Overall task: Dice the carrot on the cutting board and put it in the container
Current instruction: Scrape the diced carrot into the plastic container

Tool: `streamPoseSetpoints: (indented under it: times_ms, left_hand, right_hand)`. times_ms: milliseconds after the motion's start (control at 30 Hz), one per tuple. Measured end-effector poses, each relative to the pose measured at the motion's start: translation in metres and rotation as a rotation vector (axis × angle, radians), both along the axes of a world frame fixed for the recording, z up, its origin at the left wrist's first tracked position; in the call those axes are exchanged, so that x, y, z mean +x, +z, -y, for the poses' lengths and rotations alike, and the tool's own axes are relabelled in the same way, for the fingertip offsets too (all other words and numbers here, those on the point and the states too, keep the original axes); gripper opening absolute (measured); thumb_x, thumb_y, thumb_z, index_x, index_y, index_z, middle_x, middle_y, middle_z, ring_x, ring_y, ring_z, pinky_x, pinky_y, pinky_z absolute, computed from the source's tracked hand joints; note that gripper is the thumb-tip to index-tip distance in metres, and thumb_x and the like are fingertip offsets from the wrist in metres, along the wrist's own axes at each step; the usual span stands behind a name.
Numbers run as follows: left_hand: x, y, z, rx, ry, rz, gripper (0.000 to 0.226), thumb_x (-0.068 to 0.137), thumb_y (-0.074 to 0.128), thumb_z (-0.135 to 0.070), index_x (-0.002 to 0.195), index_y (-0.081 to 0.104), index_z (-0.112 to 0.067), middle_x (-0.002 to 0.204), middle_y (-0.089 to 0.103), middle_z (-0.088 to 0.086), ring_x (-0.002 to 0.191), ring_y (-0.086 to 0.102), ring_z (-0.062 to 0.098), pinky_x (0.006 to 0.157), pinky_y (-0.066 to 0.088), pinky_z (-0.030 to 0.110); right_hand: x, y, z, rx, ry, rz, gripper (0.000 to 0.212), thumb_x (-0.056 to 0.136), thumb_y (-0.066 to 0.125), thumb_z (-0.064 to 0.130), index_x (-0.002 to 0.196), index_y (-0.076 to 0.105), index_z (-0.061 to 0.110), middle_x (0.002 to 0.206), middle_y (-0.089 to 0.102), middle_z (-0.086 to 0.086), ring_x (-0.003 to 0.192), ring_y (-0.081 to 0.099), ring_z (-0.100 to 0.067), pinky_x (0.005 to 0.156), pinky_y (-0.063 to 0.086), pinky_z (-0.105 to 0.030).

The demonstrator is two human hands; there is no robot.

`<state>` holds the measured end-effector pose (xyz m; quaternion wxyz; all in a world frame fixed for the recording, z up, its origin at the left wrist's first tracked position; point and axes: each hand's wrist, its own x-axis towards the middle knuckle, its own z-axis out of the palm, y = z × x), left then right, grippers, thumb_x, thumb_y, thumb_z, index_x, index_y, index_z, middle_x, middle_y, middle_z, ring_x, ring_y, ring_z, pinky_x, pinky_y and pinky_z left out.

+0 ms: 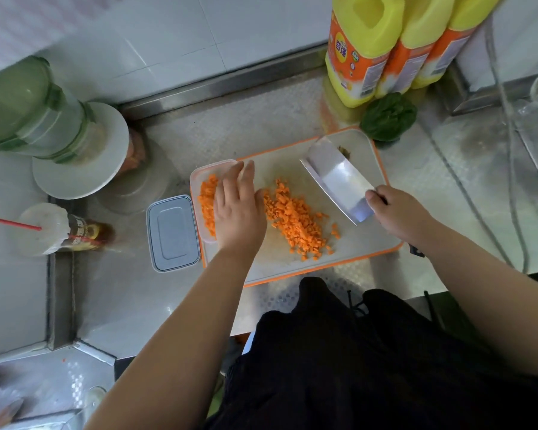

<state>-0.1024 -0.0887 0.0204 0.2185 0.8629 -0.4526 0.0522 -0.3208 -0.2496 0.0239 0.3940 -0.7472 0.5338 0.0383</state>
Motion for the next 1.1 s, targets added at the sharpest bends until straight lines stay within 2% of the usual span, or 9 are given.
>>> streamPoseSetpoints:
  times_ms: [100, 200, 267, 467, 633, 733, 833, 967, 1100]
  left_hand:
    - [-0.035, -0.004, 0.021, -0.012, -0.129, -0.278, 0.055, 0.098, 0.039, -0.035, 0.146, 0.04, -0.009, 0.149, 0.039, 0.014, 0.137, 0.035, 0.028, 0.112, 0.027, 0.039]
    - [-0.051, -0.024, 0.034, 0.196, -0.001, -0.399, 0.067, 0.097, 0.026, -0.05, 0.154, 0.022, -0.016, 0.163, 0.013, 0.008, 0.15, 0.006, 0.027, 0.121, 0.004, 0.044]
    - [-0.05, -0.041, 0.036, 0.243, 0.095, -0.464, 0.067, 0.099, 0.026, -0.052, 0.156, 0.017, -0.017, 0.164, 0.003, 0.008, 0.15, -0.004, 0.027, 0.121, -0.001, 0.048]
    - [-0.067, -0.061, 0.037, 0.087, 0.219, -0.611, 0.086, 0.086, 0.01, -0.064, 0.155, 0.02, -0.012, 0.163, 0.014, 0.007, 0.15, 0.005, 0.024, 0.121, 0.004, 0.046]
    - [-0.081, -0.053, 0.053, -0.072, 0.326, -0.765, 0.083, 0.089, 0.017, -0.059, 0.153, 0.023, -0.005, 0.16, 0.02, 0.014, 0.149, 0.013, 0.028, 0.12, 0.009, 0.044]
    - [-0.085, -0.049, 0.063, -0.122, 0.34, -0.812, 0.072, 0.094, 0.029, -0.044, 0.152, 0.021, 0.0, 0.159, 0.018, 0.018, 0.149, 0.011, 0.031, 0.121, 0.007, 0.044]
    - [-0.086, -0.047, 0.068, -0.113, 0.299, -0.888, 0.072, 0.096, 0.029, -0.042, 0.155, 0.012, -0.004, 0.163, 0.006, 0.014, 0.151, 0.003, 0.025, 0.122, 0.004, 0.039]
    - [-0.082, -0.033, 0.072, -0.133, 0.272, -1.053, 0.062, 0.106, 0.028, -0.04, 0.156, 0.002, -0.013, 0.164, -0.006, 0.002, 0.15, -0.004, 0.015, 0.123, 0.001, 0.037]
    - [-0.072, -0.006, 0.064, -0.137, 0.278, -1.258, 0.062, 0.103, 0.02, -0.053, 0.157, 0.01, -0.025, 0.164, 0.008, -0.006, 0.15, 0.006, 0.012, 0.123, 0.009, 0.039]
  right_hand:
    - [-0.01, -0.011, -0.002, 0.044, -0.028, -0.026, 0.037, 0.1, 0.038, 0.035, 0.081, 0.047, 0.004, 0.078, 0.057, -0.016, 0.072, 0.052, -0.032, 0.065, 0.039, -0.036]
    - [-0.018, -0.018, -0.003, 0.077, -0.058, -0.019, 0.037, 0.1, 0.038, 0.033, 0.08, 0.046, 0.003, 0.079, 0.057, -0.018, 0.074, 0.053, -0.033, 0.068, 0.042, -0.038]
    - [-0.022, -0.02, -0.004, 0.105, -0.089, -0.01, 0.037, 0.1, 0.038, 0.031, 0.081, 0.047, 0.001, 0.079, 0.057, -0.021, 0.072, 0.054, -0.034, 0.071, 0.048, -0.044]
    - [-0.016, -0.022, -0.022, 0.212, -0.055, -0.011, 0.039, 0.101, 0.033, 0.035, 0.078, 0.047, 0.008, 0.051, 0.06, -0.01, 0.037, 0.05, -0.02, 0.059, 0.046, -0.035]
    - [0.013, -0.024, -0.043, 0.281, -0.011, 0.017, 0.038, 0.101, 0.034, 0.036, 0.078, 0.05, 0.01, 0.056, 0.063, -0.013, 0.041, 0.053, -0.024, 0.056, 0.049, -0.036]
    - [0.027, -0.021, -0.049, 0.326, -0.004, 0.04, 0.038, 0.101, 0.034, 0.034, 0.078, 0.051, 0.009, 0.062, 0.065, -0.018, 0.048, 0.056, -0.028, 0.055, 0.05, -0.036]
    - [0.037, -0.02, -0.05, 0.415, -0.071, 0.106, 0.034, 0.102, 0.036, 0.031, 0.075, 0.048, 0.014, 0.061, 0.058, -0.013, 0.043, 0.05, -0.022, 0.045, 0.042, -0.03]
    - [0.042, -0.017, -0.041, 0.474, -0.108, 0.131, 0.036, 0.103, 0.034, 0.031, 0.076, 0.047, 0.01, 0.058, 0.049, -0.007, 0.042, 0.041, -0.018, 0.046, 0.04, -0.028]
    - [0.039, -0.012, -0.029, 0.616, -0.205, 0.19, 0.028, 0.103, 0.037, 0.032, 0.087, 0.051, 0.014, 0.058, 0.04, -0.002, 0.044, 0.033, -0.014, 0.043, 0.031, -0.024]
